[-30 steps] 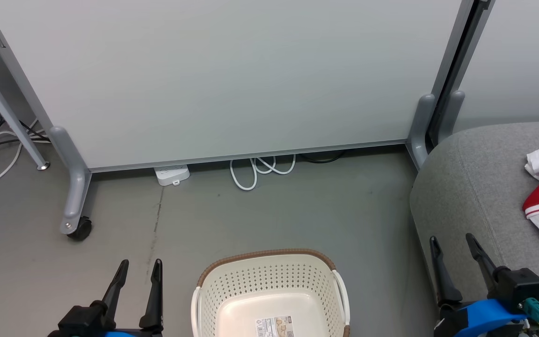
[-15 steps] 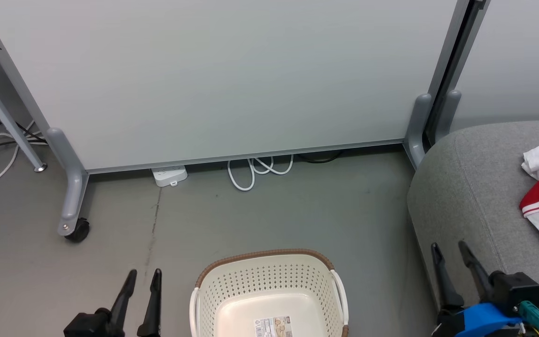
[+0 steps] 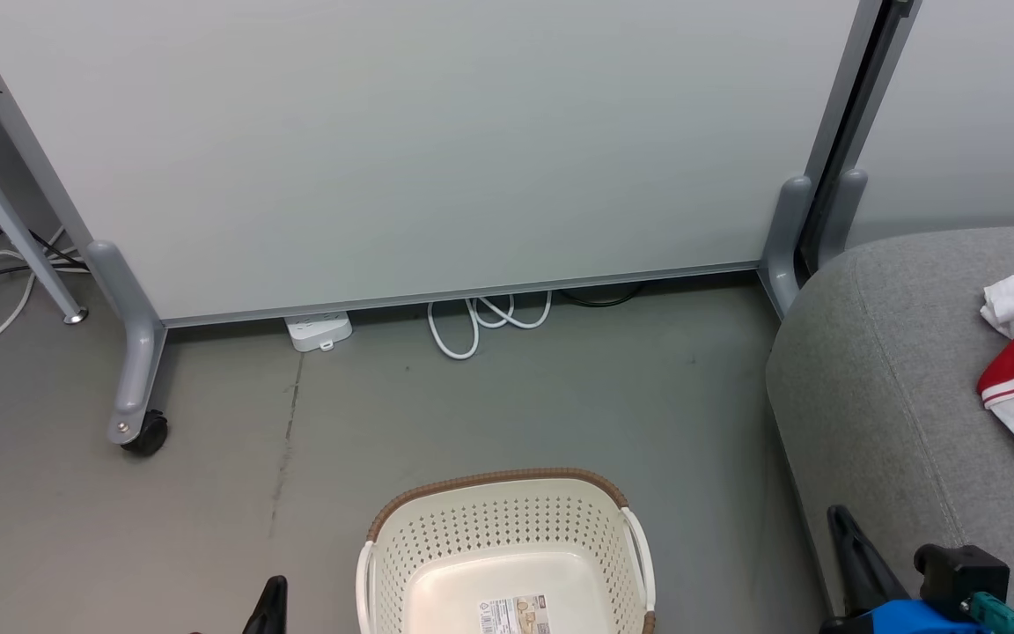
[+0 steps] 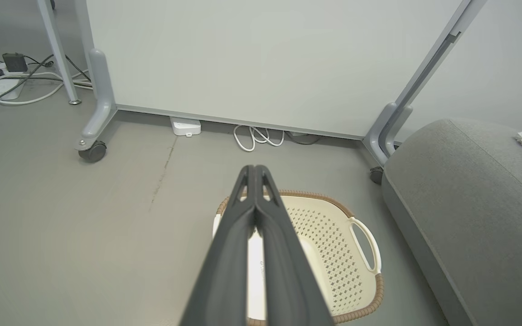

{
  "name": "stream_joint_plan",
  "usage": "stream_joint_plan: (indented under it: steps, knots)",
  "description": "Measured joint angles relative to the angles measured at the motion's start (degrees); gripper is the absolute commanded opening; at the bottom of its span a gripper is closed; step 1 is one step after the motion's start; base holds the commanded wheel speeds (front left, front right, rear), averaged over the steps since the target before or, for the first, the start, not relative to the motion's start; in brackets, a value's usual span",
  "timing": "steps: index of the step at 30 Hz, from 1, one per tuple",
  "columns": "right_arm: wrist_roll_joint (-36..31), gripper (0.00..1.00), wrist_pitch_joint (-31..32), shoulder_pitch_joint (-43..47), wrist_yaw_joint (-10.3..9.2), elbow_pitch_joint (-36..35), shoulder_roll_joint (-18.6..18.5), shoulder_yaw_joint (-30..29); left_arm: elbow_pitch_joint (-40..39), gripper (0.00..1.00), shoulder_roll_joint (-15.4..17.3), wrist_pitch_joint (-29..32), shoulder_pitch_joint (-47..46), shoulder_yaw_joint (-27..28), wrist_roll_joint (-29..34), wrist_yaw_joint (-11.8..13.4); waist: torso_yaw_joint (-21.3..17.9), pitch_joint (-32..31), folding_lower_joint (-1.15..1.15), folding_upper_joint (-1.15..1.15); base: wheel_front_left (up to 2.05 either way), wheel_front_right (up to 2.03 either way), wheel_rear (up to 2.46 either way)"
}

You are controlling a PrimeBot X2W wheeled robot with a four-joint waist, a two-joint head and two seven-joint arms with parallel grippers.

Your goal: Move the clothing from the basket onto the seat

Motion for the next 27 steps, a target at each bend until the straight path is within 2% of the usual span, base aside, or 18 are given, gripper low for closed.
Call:
stream_joint_plan:
  steps: [27]
  knots:
    - [29.06,0.0,3.03,-1.96,0.0,0.27,0.01,-0.8,-2.99,0.0,0.08,6.67,-2.17,3.54,-25.38,0.0,-0.39,0.15,0.0,0.0,0.0,0.0,0.0]
